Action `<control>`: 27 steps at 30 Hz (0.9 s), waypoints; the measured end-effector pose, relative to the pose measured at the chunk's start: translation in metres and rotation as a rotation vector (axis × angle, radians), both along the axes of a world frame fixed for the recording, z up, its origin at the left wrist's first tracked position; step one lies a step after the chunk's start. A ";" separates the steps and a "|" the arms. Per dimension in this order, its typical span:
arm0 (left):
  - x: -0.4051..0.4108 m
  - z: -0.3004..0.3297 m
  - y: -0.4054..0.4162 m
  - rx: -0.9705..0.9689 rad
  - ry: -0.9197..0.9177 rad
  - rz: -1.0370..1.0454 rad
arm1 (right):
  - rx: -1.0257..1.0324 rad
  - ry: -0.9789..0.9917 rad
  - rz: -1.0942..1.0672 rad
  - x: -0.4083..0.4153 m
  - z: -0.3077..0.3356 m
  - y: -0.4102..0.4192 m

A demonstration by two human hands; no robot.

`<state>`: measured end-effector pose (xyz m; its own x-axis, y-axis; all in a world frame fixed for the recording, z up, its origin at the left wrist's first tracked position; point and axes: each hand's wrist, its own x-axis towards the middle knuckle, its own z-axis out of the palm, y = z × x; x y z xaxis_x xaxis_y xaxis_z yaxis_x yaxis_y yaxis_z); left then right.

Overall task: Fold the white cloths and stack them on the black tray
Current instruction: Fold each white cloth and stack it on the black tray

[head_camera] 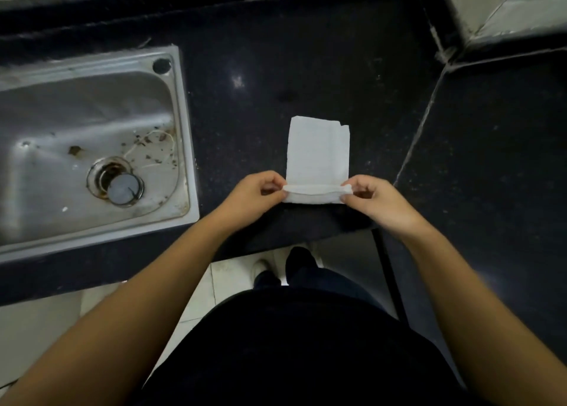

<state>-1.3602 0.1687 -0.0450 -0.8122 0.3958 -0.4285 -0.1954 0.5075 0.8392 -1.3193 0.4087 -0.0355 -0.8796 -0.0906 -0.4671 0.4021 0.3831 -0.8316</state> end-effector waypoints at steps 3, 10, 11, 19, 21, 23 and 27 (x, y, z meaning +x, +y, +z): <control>-0.013 0.006 0.002 0.042 0.018 0.002 | -0.003 -0.015 0.029 -0.010 0.010 0.004; -0.095 0.006 0.035 -0.059 0.216 0.135 | 0.140 0.048 -0.236 -0.087 0.005 0.008; -0.105 0.003 0.041 -0.110 0.245 0.144 | 0.195 0.053 -0.254 -0.098 0.001 0.007; -0.112 -0.021 0.066 -0.452 0.317 0.229 | 0.503 0.062 -0.225 -0.118 -0.026 -0.005; -0.103 -0.017 0.066 -0.435 0.301 0.306 | 0.534 0.089 -0.211 -0.115 -0.029 -0.005; -0.093 -0.016 0.063 -0.401 0.236 0.307 | 0.512 0.087 -0.217 -0.114 -0.029 -0.004; -0.074 -0.019 0.056 -0.403 0.209 0.200 | 0.459 0.087 -0.249 -0.115 -0.028 -0.003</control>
<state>-1.4337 0.2246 -0.0640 -0.9401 0.0596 -0.3355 -0.1710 0.7691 0.6158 -1.4344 0.4053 -0.0637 -0.8855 0.3226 -0.3343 0.4646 0.6173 -0.6349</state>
